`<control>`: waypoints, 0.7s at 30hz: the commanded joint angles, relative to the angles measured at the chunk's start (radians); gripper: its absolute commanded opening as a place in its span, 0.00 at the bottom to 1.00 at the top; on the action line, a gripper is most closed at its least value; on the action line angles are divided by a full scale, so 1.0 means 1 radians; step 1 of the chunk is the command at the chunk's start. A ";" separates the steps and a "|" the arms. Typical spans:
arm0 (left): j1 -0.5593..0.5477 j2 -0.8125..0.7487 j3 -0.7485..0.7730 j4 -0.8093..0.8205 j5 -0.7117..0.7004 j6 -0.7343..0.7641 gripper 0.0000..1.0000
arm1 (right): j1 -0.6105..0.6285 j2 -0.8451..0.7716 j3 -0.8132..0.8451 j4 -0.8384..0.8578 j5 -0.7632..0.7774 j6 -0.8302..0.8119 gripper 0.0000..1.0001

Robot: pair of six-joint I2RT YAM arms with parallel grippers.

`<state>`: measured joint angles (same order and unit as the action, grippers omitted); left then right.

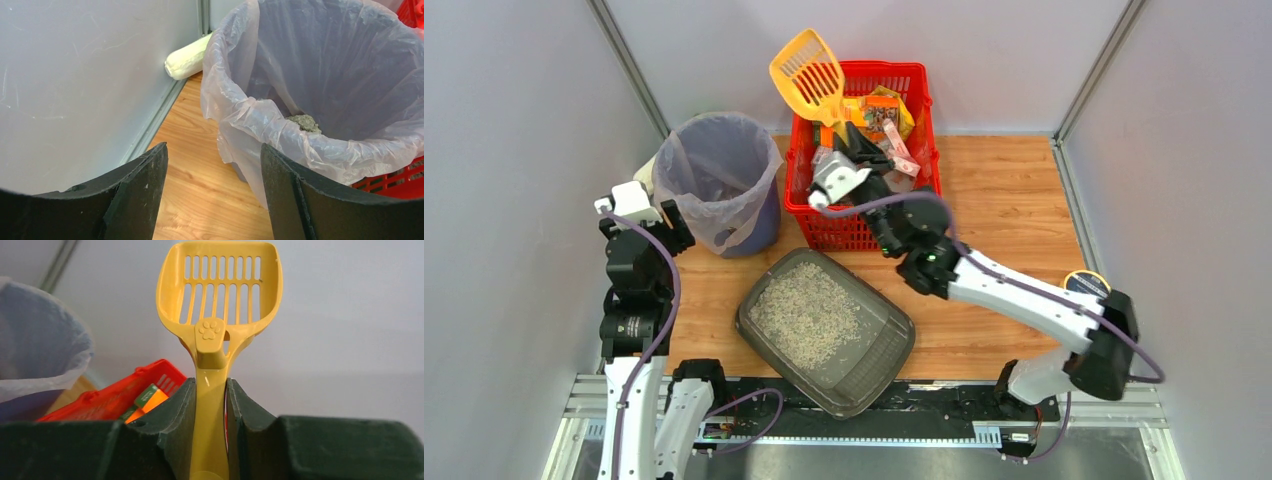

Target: Clean the litter box

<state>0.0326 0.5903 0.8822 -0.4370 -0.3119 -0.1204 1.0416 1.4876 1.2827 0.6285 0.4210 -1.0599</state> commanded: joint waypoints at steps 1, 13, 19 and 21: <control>-0.025 0.002 0.001 0.026 0.005 0.036 0.75 | 0.005 -0.182 0.021 -0.545 -0.017 0.605 0.00; -0.100 0.051 0.055 -0.061 0.112 0.044 0.75 | 0.005 -0.386 0.024 -1.449 -0.341 1.212 0.00; -0.140 0.025 0.046 -0.115 0.183 0.050 0.75 | 0.003 -0.299 0.156 -1.838 -0.551 1.365 0.00; -0.146 0.013 0.037 -0.150 0.197 0.054 0.75 | 0.003 -0.258 0.223 -1.938 -0.594 1.367 0.00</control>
<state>-0.0994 0.6334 0.8963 -0.5343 -0.1768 -0.0883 1.0420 1.1664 1.3716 -1.0309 -0.0147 0.1898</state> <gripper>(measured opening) 0.754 0.273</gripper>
